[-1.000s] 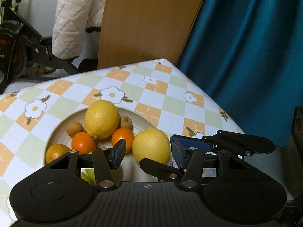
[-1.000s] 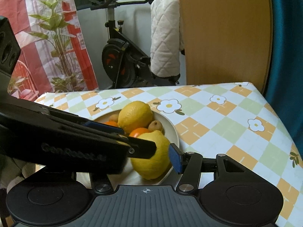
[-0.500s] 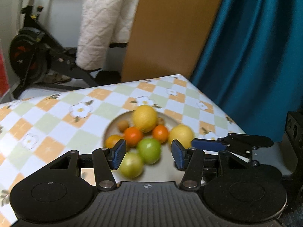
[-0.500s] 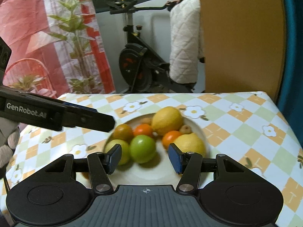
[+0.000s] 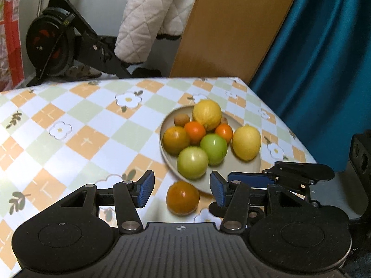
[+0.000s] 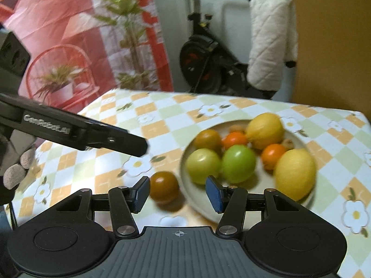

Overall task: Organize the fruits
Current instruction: 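Move the left tool to the dark reddish orange beside the plate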

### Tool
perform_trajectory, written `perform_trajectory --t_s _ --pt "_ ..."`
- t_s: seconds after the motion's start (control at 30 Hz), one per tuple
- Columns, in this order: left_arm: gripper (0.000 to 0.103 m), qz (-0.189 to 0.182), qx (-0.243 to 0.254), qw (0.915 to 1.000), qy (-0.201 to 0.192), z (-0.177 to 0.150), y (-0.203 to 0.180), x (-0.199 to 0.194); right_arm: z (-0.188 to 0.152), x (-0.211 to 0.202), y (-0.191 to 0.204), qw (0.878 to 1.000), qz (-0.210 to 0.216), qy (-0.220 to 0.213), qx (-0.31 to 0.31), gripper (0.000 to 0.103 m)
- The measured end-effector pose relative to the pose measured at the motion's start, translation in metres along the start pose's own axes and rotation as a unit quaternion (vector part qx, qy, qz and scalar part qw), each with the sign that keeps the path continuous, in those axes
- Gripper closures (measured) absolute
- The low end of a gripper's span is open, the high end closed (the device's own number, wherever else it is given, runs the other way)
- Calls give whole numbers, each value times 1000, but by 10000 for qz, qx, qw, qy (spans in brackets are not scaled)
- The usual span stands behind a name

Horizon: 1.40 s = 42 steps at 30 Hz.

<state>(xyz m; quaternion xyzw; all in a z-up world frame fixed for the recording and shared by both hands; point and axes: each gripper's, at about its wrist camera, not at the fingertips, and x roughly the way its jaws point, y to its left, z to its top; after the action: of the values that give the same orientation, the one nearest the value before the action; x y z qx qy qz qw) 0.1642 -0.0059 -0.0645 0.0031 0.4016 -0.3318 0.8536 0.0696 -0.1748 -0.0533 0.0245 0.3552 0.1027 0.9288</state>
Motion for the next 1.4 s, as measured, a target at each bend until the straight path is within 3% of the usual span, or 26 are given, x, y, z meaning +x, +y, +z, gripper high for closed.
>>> perform_trajectory --t_s 0.6,0.7,0.8,1.4 --pt "48 -399 -333 9976 465 -11 21 48 -18 21 4 9985 233 441 209 62" --pt "49 -511 -273 9968 549 -12 21 52 -19 22 3 9984 231 460 254 63" --pt "59 -609 -81 9957 695 -17 15 54 -18 24 0 9981 223 471 316 63" --pt "60 -871 60 9927 830 -27 4 52 -25 26 -3 9980 162 505 357 63"
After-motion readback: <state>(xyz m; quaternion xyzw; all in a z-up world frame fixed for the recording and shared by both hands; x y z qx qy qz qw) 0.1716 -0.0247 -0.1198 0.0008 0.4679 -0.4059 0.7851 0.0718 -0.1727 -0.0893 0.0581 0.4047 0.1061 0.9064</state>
